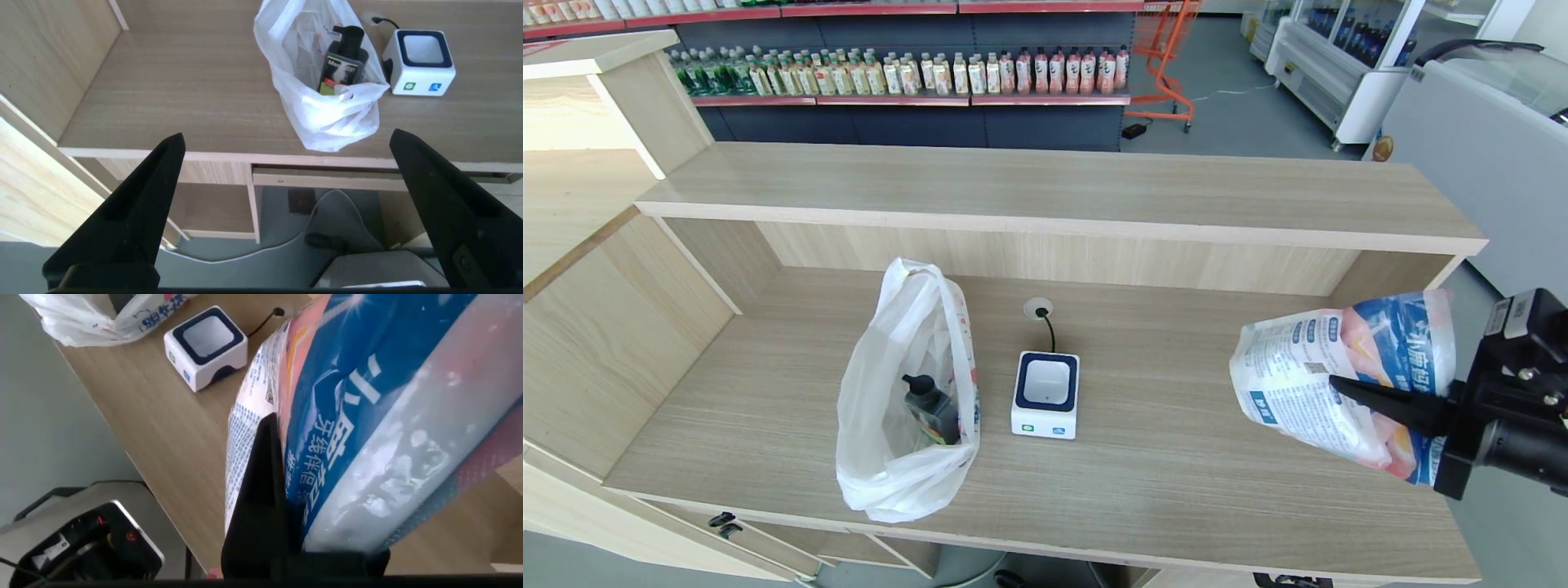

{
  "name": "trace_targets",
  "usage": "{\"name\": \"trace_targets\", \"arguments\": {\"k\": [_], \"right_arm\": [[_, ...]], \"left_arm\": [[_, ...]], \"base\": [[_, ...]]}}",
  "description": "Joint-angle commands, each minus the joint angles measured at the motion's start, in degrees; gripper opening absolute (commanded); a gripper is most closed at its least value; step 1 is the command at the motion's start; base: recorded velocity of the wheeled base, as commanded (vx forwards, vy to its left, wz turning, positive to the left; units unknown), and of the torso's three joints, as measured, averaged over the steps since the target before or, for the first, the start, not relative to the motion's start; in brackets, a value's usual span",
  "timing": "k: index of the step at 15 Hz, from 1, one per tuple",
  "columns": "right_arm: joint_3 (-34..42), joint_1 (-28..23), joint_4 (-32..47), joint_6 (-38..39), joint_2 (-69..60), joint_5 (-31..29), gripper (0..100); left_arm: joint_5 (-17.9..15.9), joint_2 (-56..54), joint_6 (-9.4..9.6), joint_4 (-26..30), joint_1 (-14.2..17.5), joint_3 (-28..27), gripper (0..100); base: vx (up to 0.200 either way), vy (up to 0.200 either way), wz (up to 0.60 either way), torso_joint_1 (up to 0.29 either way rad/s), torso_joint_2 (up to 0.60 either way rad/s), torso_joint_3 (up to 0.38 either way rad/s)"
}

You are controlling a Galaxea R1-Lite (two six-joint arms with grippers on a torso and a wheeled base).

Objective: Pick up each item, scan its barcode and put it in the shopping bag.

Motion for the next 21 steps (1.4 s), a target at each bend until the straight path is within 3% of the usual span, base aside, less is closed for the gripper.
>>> {"name": "trace_targets", "arguments": {"k": [1,3,8,16,21], "right_arm": [[0.2,0.3,0.0,0.3,-0.1,2.5,0],[0.3,1.3,0.0,1.4,-0.1,3.9,0],[-0.7,5.7,-0.2,6.4,-0.2,3.8,0],[-0.5,5.7,-0.2,6.4,1.2,3.8,0],[0.0,5.5,-0.2,6.5,1.4,3.8,0]], "left_arm": [[0.0,0.0,0.04,0.0,0.0,0.0,100],[0.0,0.0,-0.05,0.0,0.0,0.0,100],[0.0,0.0,-0.13,0.0,0.0,0.0,100],[0.0,0.0,-0.05,0.0,0.0,0.0,100],[0.0,0.0,-0.05,0.0,0.0,0.0,100]], "base": [[0.000,0.000,0.00,0.000,0.00,0.000],[0.000,0.000,0.00,0.000,0.00,0.000],[0.000,0.200,0.00,0.004,0.00,0.004],[0.000,0.200,0.00,0.001,0.00,0.002],[0.000,0.000,0.00,0.000,0.00,0.000]]}}
